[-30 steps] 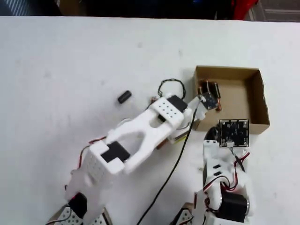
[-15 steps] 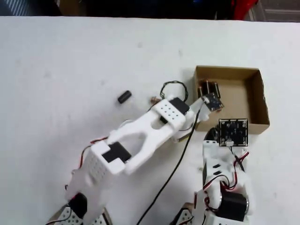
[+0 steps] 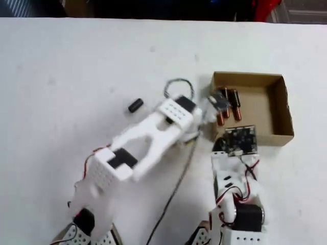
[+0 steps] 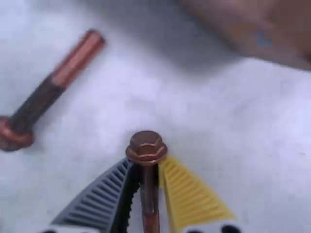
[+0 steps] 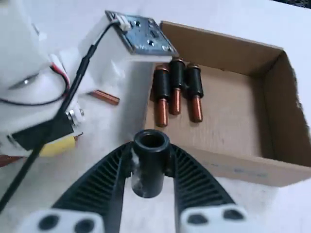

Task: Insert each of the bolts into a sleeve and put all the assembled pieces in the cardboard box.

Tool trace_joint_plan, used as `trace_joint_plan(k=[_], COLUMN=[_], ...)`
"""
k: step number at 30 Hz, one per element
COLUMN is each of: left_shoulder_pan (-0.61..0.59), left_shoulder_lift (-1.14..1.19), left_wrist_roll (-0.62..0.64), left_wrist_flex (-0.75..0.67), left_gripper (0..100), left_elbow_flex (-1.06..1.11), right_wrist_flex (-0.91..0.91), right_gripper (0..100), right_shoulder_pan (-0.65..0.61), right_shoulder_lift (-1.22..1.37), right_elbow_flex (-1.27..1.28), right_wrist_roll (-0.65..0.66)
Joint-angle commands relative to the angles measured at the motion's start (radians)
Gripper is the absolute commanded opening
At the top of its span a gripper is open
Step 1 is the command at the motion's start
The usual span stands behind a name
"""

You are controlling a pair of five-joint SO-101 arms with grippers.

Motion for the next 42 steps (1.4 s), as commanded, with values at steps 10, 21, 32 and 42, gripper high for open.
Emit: trace_joint_plan(k=[10,21,32,42], left_shoulder_pan=[-0.197,-0.194,-0.194,-0.186], left_shoulder_lift=[-0.421,-0.934,-1.342,-1.497], left_wrist_roll=[-0.005,0.005,0.261,0.529], left_wrist_flex=[0.285,0.061,-0.284,-0.600], left_gripper=[2,2,2,2], left_elbow_flex=[-0.110,0.258,0.640,0.847], right_wrist_flex=[-0.137,-0.321,-0.544,-0.685], right_gripper=[1.7,1.6,1.6,1.6], right_shoulder_pan=[-0.194,-0.386,-0.404,-0.536], right_shoulder_lift=[-0.010,-0.007,-0.007,-0.005], right_elbow_flex=[0.025,0.126,0.229,0.256], right_wrist_roll=[-0.009,-0.011,-0.132,-0.161])
